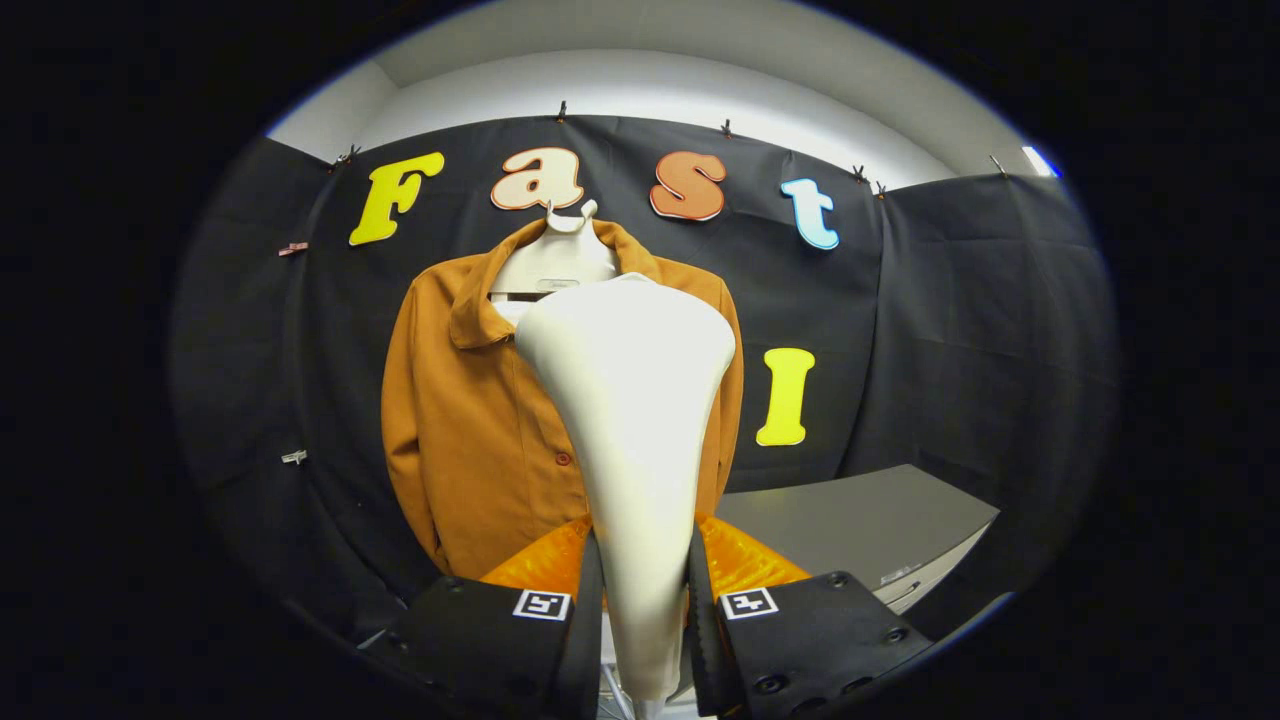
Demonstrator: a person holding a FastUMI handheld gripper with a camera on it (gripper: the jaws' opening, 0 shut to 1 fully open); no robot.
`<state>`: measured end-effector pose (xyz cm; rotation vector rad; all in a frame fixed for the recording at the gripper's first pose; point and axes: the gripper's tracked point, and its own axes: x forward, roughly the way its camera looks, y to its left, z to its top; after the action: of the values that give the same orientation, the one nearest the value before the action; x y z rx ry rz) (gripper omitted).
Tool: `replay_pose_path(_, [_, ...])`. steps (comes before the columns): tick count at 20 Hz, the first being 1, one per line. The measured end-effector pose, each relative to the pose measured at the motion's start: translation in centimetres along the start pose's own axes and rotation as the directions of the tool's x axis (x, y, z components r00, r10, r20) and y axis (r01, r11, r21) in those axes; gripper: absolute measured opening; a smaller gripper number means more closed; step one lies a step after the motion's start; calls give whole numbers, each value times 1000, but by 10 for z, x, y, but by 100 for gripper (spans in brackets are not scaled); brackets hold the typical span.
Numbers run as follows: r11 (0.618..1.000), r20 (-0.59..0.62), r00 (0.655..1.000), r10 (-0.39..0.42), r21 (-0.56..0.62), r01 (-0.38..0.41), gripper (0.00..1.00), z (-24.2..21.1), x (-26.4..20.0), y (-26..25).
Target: Iron the clothes twice with a garment steamer, once on the left side and once on the right side.
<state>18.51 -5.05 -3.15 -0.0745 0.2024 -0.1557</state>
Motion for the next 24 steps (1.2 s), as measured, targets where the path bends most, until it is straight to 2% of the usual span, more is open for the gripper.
replay_pose_path(24, [1000, 13, 1000, -13, -12, 13, 40, 7, 13, -1])
